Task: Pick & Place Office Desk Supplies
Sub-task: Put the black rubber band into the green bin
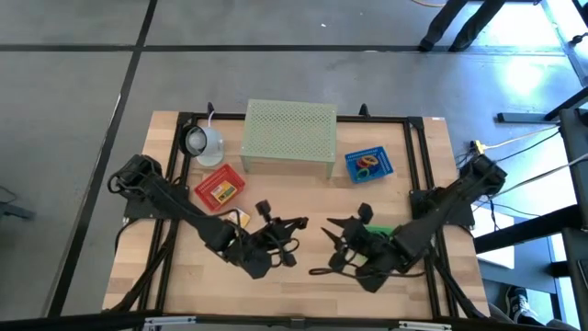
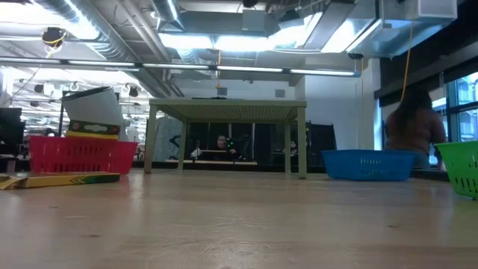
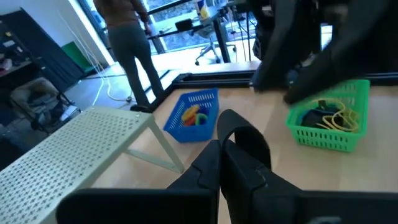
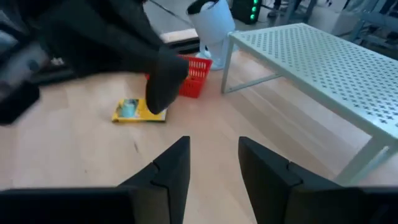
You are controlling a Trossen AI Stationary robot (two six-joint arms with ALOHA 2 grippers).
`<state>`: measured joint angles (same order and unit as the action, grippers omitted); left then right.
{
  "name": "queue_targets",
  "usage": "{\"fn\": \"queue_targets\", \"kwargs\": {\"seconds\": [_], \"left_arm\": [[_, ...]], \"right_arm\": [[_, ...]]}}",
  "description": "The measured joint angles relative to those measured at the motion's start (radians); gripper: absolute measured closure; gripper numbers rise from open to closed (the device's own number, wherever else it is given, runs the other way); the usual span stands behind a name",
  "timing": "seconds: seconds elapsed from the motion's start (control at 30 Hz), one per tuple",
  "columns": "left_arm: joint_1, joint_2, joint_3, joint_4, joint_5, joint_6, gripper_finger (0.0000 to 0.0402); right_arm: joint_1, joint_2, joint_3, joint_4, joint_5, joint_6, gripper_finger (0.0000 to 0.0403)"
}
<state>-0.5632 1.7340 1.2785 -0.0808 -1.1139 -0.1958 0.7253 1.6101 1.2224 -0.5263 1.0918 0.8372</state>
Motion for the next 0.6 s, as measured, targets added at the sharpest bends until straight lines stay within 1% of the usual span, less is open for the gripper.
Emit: {"fn": "queue_targets", "kwargs": {"seconds": [0.17, 0.27, 0.33, 0.47, 0.6], "left_arm": [[0.016, 0.009, 0.0, 0.0, 0.041, -0.003, 0.0398], [0.017, 0.023, 0.0, 0.004, 0.057, 0.016, 0.0398], [0.017, 0.024, 0.0, 0.011, 0.06, 0.017, 0.0398], [0.023, 0.024, 0.0, 0.01, 0.061, 0.016, 0.0398], [0.023, 0.024, 0.0, 0.01, 0.061, 0.016, 0.0398]], "right_arm": [[-0.029, 0.082, 0.0, 0.056, -0.011, -0.088, 0.0266], [-0.038, 0.102, 0.0, 0.079, -0.012, -0.136, 0.0266], [-0.043, 0.103, 0.0, 0.078, -0.035, -0.139, 0.0262], [-0.05, 0.099, 0.0, 0.085, -0.125, -0.161, 0.0238], [-0.05, 0.096, 0.0, 0.135, -0.163, -0.244, 0.0201]]}}
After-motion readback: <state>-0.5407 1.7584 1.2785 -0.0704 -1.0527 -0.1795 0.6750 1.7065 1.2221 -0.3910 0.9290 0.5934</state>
